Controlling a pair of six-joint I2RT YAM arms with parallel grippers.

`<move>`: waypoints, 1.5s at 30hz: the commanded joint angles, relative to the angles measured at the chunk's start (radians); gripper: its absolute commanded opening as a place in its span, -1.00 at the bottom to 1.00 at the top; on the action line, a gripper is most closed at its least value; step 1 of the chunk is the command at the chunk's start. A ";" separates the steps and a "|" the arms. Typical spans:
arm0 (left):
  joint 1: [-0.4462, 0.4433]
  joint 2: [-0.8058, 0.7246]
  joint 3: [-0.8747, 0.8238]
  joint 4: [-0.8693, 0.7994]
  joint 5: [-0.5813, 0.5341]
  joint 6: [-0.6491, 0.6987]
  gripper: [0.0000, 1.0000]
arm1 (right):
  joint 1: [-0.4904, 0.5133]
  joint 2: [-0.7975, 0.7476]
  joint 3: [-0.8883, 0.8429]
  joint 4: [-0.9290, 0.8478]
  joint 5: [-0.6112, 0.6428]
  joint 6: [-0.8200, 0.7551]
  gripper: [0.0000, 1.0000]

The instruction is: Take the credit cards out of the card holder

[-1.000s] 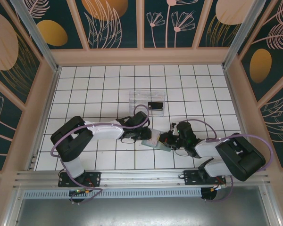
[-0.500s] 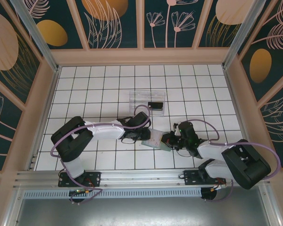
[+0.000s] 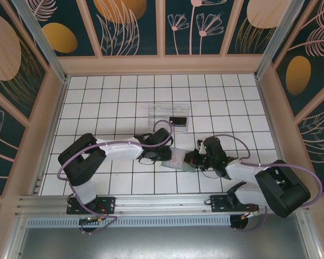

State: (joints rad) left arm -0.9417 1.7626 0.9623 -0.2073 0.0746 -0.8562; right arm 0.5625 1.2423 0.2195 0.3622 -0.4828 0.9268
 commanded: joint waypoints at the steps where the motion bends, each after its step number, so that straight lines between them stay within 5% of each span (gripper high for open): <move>1: 0.006 -0.013 0.001 -0.150 -0.062 0.014 -0.53 | -0.009 0.030 0.038 0.018 -0.033 -0.043 -1.00; 45: 0.006 -0.040 0.005 -0.077 0.006 0.011 -0.06 | -0.009 0.098 0.054 0.039 -0.067 -0.052 -1.00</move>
State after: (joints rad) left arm -0.9405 1.7390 0.9680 -0.2687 0.0719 -0.8532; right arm 0.5625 1.3308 0.2558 0.3851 -0.5362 0.8955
